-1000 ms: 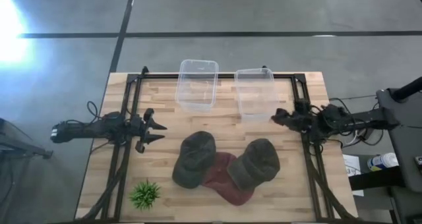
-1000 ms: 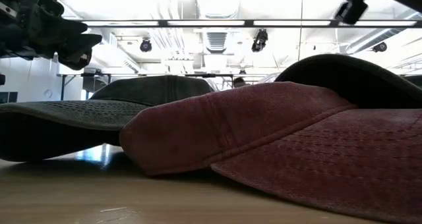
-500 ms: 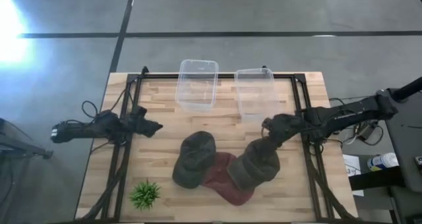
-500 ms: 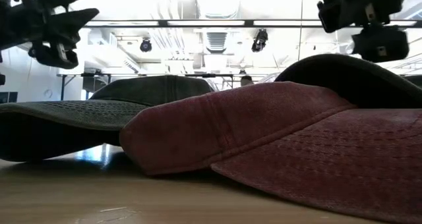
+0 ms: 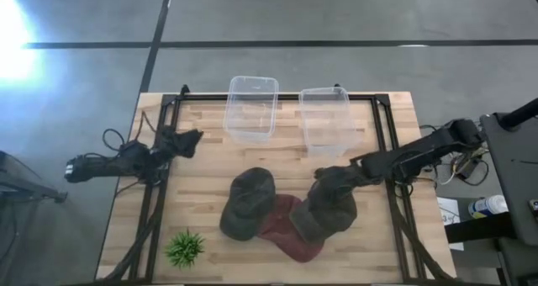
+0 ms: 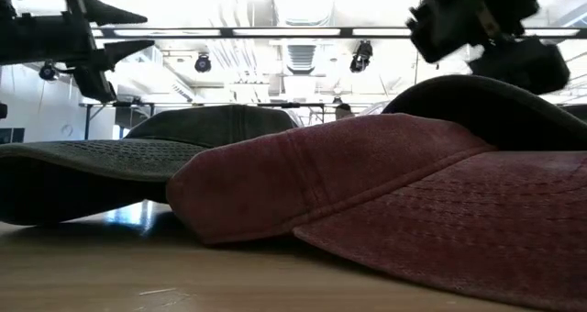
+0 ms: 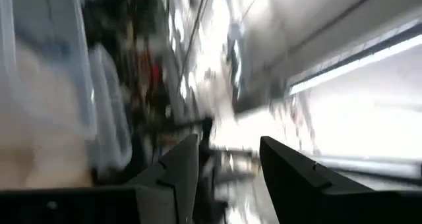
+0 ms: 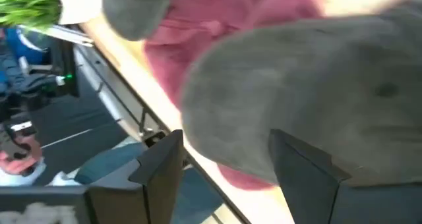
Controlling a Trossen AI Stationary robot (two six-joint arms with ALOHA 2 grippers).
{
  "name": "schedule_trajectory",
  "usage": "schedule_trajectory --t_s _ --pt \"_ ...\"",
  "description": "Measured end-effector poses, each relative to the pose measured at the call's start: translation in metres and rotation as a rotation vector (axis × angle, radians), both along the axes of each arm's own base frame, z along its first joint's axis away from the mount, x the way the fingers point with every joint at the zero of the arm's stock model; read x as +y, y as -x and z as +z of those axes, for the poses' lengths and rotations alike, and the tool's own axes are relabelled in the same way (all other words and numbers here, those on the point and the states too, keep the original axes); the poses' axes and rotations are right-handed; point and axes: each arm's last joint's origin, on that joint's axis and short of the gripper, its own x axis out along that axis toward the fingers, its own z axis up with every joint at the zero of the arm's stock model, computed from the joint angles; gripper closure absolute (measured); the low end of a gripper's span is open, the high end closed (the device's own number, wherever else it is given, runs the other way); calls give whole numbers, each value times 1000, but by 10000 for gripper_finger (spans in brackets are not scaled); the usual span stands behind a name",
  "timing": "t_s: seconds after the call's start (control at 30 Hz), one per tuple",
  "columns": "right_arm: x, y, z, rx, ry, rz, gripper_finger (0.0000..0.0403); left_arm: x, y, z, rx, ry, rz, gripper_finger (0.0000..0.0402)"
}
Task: Pick & Place hat
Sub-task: Put the left black cap into the right transparent bin
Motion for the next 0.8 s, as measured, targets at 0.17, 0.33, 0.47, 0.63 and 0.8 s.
schedule_trajectory --t_s 0.17,0.33,0.47,0.63,0.8 --pt "10 -29 10 -48 28 18 183 -2 4 11 -96 -90 -21 245" --pt "19 -63 7 -46 52 32 183 -9 0 9 -71 -162 -289 246" --pt "25 -91 -3 -44 89 67 183 -16 -8 4 104 -179 -489 257" --pt "33 -121 -18 -40 148 53 183 -23 -15 -5 344 -218 -617 278" --pt "33 -142 -35 -57 211 -18 183 -29 -23 -15 474 -323 -707 294"
